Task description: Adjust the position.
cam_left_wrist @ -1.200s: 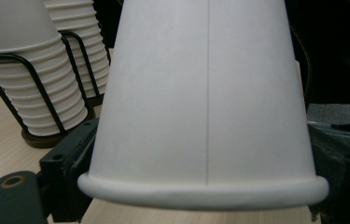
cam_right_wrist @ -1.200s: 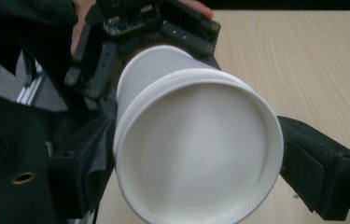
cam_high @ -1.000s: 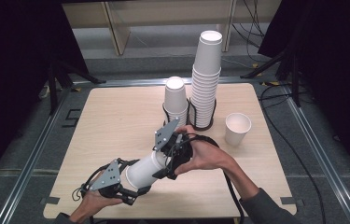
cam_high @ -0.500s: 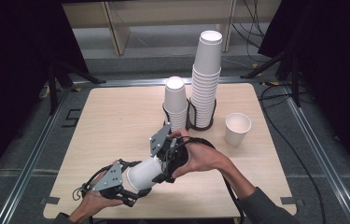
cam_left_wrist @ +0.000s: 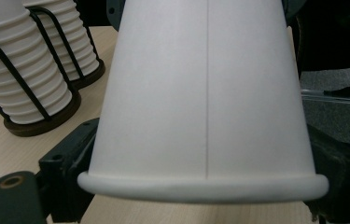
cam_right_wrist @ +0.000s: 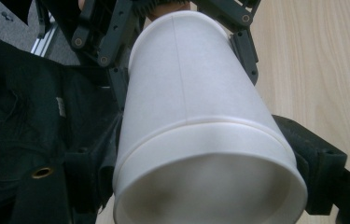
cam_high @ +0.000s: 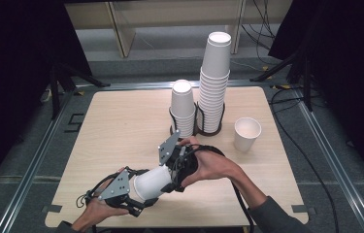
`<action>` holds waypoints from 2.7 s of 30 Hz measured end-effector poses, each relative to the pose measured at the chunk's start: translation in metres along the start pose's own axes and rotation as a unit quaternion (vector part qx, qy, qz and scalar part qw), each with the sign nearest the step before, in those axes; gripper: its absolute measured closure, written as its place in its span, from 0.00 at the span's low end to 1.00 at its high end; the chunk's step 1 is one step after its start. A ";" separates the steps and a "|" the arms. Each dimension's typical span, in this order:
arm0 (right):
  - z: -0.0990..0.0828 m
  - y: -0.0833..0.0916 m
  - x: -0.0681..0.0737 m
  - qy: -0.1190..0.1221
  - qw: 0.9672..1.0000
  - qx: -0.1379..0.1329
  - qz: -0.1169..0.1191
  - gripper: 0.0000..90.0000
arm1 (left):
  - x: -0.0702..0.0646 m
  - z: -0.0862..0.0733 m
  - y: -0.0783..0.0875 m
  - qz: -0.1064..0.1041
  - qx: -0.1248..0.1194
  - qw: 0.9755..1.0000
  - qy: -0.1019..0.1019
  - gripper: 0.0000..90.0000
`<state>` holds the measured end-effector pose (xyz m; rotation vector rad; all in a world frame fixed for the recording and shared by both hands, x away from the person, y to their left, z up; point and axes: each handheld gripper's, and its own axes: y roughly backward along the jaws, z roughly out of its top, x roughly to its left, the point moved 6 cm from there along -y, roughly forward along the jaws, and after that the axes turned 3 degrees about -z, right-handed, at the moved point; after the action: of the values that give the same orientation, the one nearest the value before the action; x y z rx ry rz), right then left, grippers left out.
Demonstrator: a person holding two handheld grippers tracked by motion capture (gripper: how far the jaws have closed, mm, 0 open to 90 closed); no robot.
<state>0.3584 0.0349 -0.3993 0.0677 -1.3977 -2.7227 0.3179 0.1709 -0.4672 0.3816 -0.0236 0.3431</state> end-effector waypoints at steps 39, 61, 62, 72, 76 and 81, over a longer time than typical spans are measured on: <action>-0.016 0.010 -0.012 -0.046 0.981 -0.186 0.014 0.26 | 0.016 0.015 0.014 0.038 -0.141 0.986 0.081 0.02; -0.023 0.006 -0.017 -0.055 0.973 -0.222 0.039 0.27 | 0.015 0.017 0.019 0.026 -0.138 0.988 0.071 0.11; -0.023 0.006 -0.016 -0.058 0.973 -0.221 0.040 0.27 | 0.015 0.017 0.020 0.023 -0.134 0.989 0.065 0.12; -0.030 0.002 -0.012 -0.060 0.982 -0.173 0.047 0.26 | 0.010 0.015 0.018 0.008 -0.103 0.994 0.042 0.15; -0.032 -0.001 -0.010 -0.055 0.984 -0.160 0.050 0.26 | 0.009 0.014 0.017 0.002 -0.092 0.995 0.033 0.15; -0.034 -0.006 -0.010 -0.050 0.987 -0.143 0.055 0.24 | 0.008 0.012 0.014 0.002 -0.078 0.996 0.032 0.15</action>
<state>0.3708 0.0113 -0.4240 -0.1596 -0.9821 -2.8339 0.3213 0.1813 -0.4505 0.2160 0.0123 0.3557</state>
